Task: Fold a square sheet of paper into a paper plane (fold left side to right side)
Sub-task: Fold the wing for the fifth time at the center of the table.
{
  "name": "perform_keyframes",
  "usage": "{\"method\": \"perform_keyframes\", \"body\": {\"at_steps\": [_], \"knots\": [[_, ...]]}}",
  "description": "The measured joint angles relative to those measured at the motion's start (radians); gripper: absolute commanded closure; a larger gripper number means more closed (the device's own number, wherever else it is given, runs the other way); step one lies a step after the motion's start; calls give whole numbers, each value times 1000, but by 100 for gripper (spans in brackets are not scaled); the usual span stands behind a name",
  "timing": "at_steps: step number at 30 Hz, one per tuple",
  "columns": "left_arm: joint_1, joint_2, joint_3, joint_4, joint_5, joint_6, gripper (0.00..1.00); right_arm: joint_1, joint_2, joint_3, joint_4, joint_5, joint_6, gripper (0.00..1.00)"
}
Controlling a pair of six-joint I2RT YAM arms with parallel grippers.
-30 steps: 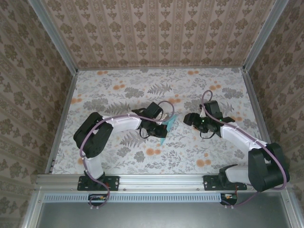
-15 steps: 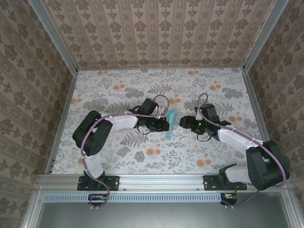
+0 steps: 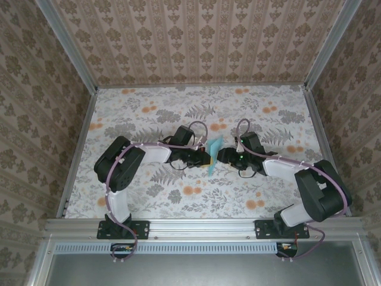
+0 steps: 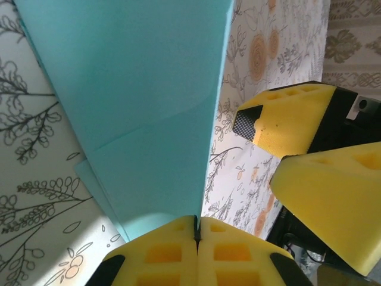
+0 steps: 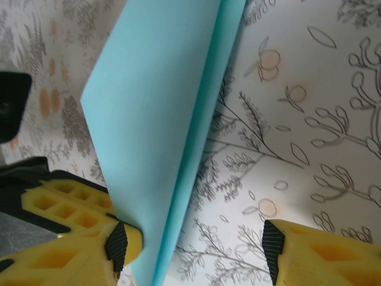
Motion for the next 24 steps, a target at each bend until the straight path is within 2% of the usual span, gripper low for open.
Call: {"method": "perform_keyframes", "body": {"at_steps": [11,15,24], "knots": [[22,48,-52,165,47,-116,96,14,106,0,162,9,107,42],[24,49,-57,200,54,-138,96,17,130,1,172,14,128,47],[25,63,-63,266,71,-189,96,27,185,51,182,33,164,49]]}}
